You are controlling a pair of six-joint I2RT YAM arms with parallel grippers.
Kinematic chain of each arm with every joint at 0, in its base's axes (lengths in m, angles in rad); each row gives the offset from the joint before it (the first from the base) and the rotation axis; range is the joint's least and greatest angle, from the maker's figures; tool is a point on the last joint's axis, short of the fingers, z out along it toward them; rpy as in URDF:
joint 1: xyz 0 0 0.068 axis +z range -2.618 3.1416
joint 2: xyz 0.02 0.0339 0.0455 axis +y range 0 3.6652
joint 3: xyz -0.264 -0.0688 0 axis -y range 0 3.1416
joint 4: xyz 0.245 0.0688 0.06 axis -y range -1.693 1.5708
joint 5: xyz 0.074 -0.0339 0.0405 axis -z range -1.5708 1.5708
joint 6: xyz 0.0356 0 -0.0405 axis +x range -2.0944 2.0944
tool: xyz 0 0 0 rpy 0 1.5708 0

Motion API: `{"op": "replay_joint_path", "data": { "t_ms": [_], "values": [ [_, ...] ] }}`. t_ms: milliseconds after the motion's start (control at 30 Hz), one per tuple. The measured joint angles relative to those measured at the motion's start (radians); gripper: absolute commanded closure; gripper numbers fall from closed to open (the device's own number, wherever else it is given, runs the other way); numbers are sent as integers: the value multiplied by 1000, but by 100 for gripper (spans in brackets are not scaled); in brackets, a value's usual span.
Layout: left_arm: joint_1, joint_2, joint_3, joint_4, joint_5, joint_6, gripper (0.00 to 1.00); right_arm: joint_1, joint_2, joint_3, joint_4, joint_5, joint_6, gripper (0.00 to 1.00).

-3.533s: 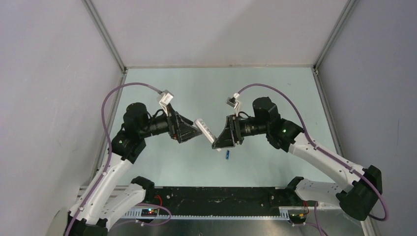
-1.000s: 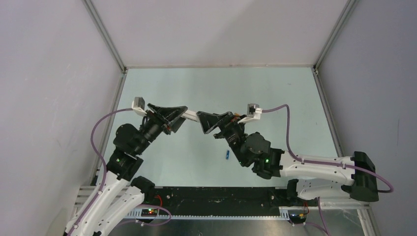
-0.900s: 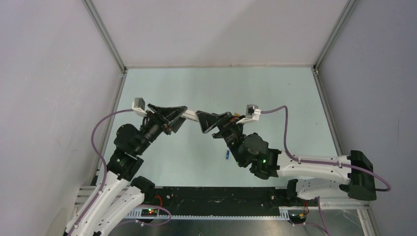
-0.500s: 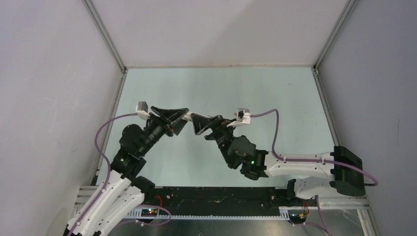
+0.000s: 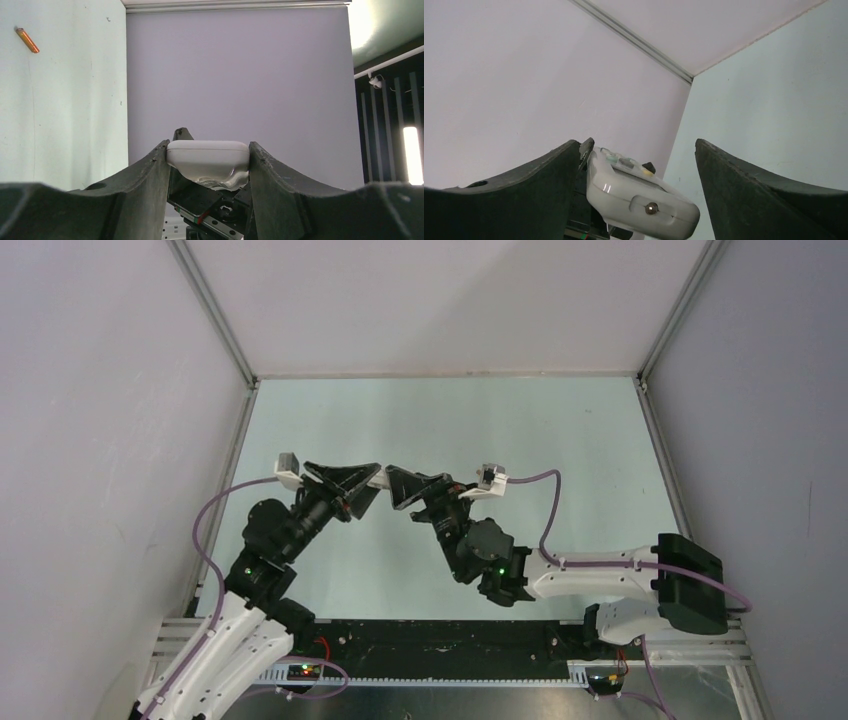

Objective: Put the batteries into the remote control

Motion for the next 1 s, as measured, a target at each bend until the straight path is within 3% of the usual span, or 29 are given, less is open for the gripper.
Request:
{"op": "replay_joint_path", "data": {
  "t_ms": [100,267,333,400,567,700,900,1000],
  "values": [
    [0,-12,-7,0,0,-7,100,-3,10,0,31,2,-5,15],
    [0,-18,-8,0,0,-12,100,-15,14,0,64,0,-4,44],
    [0,-16,-8,-1,1,-14,93,-22,14,0,73,-7,6,53],
    [0,-13,-8,5,-1,-28,82,-27,14,0,85,-15,28,58],
    [1,3,-4,13,-2,-31,34,-39,14,0,88,-32,43,66],
    [2,11,0,6,19,1,12,-59,9,0,57,-62,57,71],
    [0,19,23,-11,129,133,3,-152,-59,0,-107,-212,129,72],
    [0,32,77,-48,213,281,2,-212,-117,0,-178,-333,148,72]
  ]
}}
